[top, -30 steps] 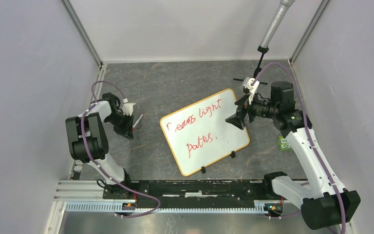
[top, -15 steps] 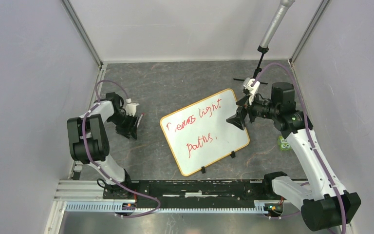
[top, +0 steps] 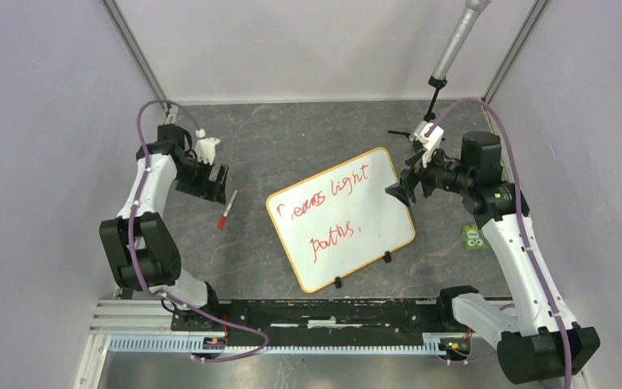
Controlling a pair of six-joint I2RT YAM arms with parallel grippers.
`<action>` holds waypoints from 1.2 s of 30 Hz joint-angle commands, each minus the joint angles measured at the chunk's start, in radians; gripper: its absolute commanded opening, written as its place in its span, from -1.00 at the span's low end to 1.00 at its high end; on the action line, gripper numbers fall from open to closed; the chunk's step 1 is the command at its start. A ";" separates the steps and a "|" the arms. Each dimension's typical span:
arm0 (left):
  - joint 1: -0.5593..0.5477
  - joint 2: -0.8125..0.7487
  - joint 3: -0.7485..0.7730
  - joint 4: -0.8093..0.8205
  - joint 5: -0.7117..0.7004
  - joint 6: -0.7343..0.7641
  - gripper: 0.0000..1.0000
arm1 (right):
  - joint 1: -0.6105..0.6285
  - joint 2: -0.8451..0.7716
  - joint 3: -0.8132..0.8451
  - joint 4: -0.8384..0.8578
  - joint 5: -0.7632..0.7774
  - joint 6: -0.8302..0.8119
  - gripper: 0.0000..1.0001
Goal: Write a sentence on the whiteboard
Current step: Reset both arms
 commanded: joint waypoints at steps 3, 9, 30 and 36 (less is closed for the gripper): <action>0.001 -0.047 0.216 -0.088 0.077 -0.057 1.00 | -0.092 0.046 0.104 -0.023 0.009 -0.042 0.96; 0.003 -0.036 0.385 -0.102 0.130 -0.153 1.00 | -0.233 0.102 0.178 -0.077 -0.015 -0.107 0.96; 0.005 -0.204 0.118 0.073 0.080 -0.290 1.00 | -0.556 0.175 -0.068 -0.066 0.006 -0.273 0.96; 0.006 -0.239 0.054 0.115 0.061 -0.291 1.00 | -0.556 0.167 -0.098 -0.064 -0.006 -0.269 0.96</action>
